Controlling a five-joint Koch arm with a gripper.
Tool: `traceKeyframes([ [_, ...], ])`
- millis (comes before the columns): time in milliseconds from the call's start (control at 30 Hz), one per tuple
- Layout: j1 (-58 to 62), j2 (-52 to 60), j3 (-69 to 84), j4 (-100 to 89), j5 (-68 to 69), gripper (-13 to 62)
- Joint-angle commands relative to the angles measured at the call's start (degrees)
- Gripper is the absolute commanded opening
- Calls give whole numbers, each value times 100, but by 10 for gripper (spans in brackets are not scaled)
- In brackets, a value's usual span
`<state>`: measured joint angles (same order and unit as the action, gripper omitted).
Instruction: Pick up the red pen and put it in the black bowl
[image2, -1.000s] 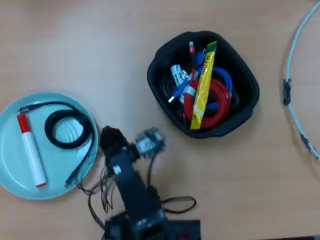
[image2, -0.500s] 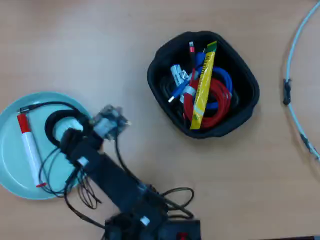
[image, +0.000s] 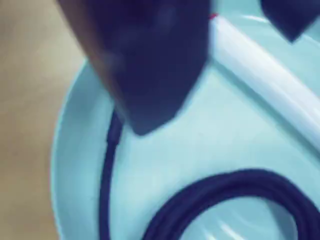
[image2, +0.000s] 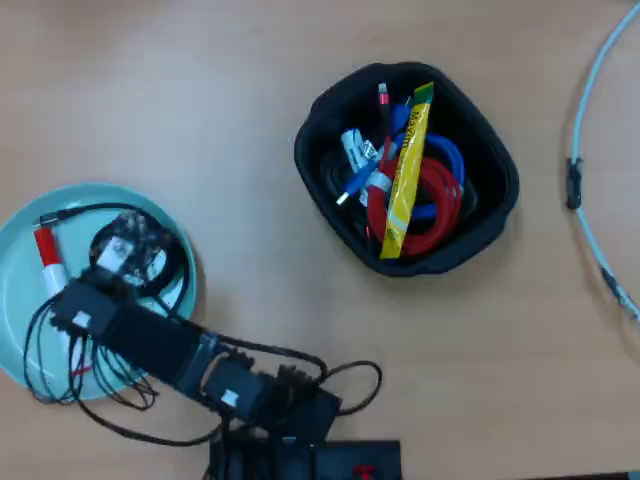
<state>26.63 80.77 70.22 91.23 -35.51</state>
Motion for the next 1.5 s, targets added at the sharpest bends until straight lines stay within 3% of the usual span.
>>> traceKeyframes([
  [0, -264, -167, -580, 185, -220, 302],
  [867, -694, -2742, -3498, 132, -211, 305],
  [1467, -940, -3665, -3604, 123, -176, 306],
])
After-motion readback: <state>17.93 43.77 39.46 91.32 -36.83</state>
